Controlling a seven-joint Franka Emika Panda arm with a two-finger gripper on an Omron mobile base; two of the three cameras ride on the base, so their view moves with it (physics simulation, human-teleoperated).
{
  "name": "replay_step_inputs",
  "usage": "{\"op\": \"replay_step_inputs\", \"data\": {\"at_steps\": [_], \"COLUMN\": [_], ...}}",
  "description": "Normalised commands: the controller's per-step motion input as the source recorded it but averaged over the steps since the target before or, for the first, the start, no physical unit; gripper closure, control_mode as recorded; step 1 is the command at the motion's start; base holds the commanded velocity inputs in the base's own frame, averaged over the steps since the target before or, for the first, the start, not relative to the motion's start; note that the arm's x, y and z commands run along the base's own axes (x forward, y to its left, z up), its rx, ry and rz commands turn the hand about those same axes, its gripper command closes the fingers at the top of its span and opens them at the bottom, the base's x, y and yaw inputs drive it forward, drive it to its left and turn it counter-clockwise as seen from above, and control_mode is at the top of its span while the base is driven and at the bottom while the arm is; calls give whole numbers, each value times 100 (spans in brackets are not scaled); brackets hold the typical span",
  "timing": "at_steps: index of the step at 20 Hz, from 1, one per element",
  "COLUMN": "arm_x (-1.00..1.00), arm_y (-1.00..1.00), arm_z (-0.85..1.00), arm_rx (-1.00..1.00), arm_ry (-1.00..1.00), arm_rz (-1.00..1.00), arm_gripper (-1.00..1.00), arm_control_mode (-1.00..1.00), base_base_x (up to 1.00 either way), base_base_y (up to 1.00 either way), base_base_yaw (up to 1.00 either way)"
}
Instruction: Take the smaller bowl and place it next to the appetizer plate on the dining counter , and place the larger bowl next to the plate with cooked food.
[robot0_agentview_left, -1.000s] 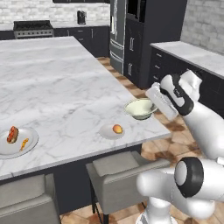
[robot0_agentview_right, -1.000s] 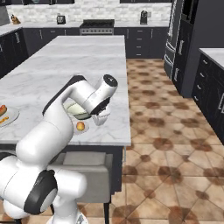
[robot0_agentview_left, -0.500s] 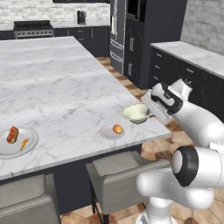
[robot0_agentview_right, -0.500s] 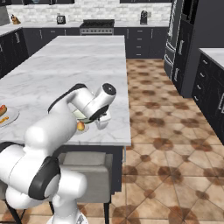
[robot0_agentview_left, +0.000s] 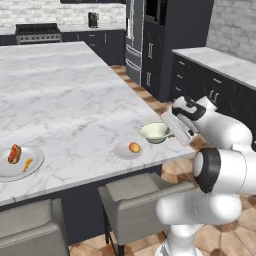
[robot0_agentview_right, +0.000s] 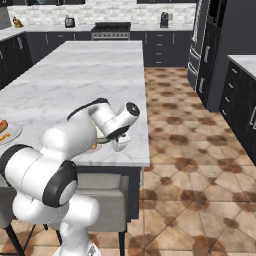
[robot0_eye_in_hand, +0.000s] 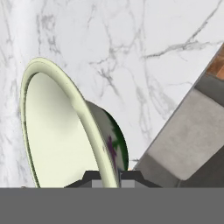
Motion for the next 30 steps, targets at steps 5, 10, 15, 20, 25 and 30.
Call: {"op": "replay_step_inputs", "data": {"at_steps": [5,10,15,20,25,30], "arm_x": [0,5,29,17,9,34], "arm_y": [-5,-3,0,0,0,-7], "arm_z": [-45,-31,-18,-37,-29,-22], "arm_rx": [3,4,2,0,0,0], "arm_ry": [10,-2,-12,-3,0,0], "arm_rz": [0,0,-1,-3,-4,-6], "arm_gripper": [100,100,100,100,100,100], "arm_control_mode": [-100,-100,-100,-100,-100,-100], "base_base_x": [0,0,0,0,0,0], "base_base_y": [0,0,0,0,0,0], "base_base_yaw": [0,0,0,0,0,0]}}
